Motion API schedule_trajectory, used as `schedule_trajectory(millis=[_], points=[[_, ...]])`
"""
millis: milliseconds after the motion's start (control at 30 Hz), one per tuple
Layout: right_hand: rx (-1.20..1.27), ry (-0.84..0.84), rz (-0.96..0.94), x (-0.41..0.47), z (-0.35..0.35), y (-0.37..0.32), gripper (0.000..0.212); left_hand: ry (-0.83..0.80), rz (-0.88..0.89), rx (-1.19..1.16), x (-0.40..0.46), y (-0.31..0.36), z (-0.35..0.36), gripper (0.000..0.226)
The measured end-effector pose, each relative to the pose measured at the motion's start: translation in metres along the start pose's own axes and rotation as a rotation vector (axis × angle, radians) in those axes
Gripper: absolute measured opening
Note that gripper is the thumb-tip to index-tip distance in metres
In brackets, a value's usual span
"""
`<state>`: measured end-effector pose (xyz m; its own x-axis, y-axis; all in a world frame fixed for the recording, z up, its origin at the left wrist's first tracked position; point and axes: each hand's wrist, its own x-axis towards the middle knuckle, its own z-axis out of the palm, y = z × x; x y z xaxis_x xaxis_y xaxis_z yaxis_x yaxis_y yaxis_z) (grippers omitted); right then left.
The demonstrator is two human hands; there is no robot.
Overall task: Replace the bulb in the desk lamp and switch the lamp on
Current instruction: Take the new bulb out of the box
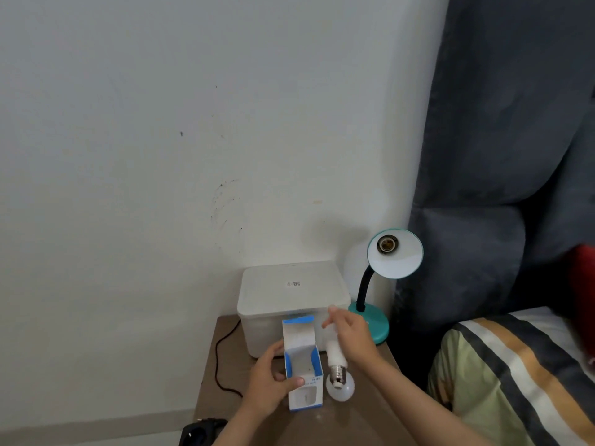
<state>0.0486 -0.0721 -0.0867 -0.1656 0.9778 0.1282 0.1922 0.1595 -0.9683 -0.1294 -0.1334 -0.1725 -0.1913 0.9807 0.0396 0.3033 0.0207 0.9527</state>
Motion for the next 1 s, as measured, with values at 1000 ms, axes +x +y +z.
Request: schedule_trajectory(millis=[1000], points=[[-0.897,-0.211,-0.114,-0.028,0.020,0.030,0.027,0.009,0.113,0.133,-0.013,-0.004,0.001,0.060]])
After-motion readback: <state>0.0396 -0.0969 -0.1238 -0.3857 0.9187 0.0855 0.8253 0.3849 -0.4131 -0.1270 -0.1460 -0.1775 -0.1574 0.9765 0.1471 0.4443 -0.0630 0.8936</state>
